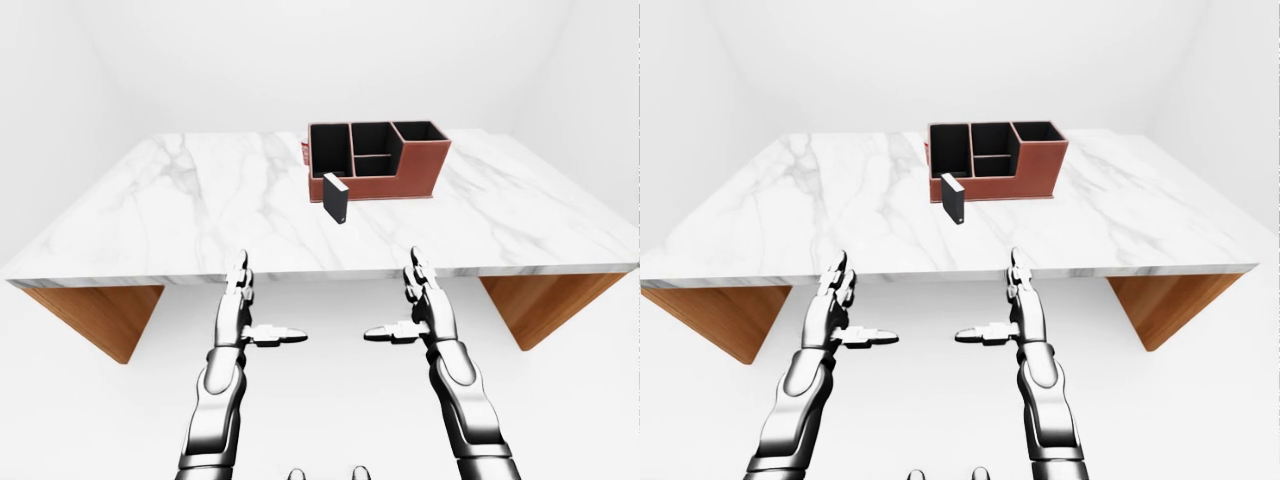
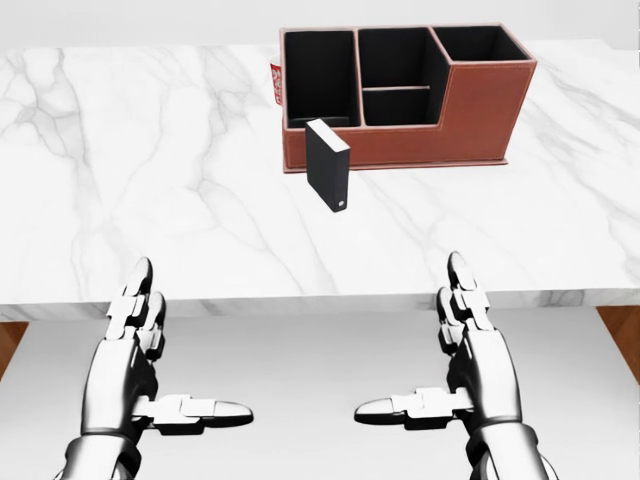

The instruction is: Pick up the book and place it in the right compartment of the caddy.

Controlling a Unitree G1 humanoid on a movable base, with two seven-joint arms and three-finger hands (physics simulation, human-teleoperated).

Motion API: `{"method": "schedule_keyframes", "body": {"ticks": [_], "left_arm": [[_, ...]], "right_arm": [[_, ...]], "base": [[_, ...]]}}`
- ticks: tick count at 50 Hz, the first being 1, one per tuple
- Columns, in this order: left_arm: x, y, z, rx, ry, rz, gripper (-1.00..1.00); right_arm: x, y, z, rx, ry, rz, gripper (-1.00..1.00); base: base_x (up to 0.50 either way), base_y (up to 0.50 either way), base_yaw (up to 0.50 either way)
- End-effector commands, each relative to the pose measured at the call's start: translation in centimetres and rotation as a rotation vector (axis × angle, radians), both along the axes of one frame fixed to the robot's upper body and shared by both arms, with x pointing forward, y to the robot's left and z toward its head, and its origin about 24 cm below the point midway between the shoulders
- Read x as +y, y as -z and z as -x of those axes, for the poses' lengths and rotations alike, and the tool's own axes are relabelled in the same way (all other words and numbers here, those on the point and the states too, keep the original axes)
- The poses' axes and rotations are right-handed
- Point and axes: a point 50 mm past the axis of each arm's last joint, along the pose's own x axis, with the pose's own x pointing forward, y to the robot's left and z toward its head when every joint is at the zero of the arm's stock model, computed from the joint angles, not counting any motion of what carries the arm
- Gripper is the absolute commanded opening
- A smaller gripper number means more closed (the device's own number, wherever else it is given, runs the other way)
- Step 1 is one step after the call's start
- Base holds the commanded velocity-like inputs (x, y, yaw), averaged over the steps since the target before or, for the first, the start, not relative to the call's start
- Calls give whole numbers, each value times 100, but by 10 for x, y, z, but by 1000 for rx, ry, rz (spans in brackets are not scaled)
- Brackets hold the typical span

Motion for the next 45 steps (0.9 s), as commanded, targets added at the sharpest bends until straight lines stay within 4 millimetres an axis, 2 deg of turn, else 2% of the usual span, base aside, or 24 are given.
{"method": "schedule_keyframes", "body": {"ticks": [1,14,30,45], "left_arm": [[-3,2,0,6,9,-2,100],[-3,3,-1,11,10,-5,100],[-3,3,0,12,8,-3,100],[-3,2,0,8,6,-1,100]], "right_arm": [[2,1,1,6,-18,-2,100],[3,3,2,2,-24,3,100],[8,1,4,-15,-45,34,100],[10,2,6,-18,-49,41,100]], "base": [[0,-50,0],[0,-44,0],[0,0,0],[35,0,0]]}}
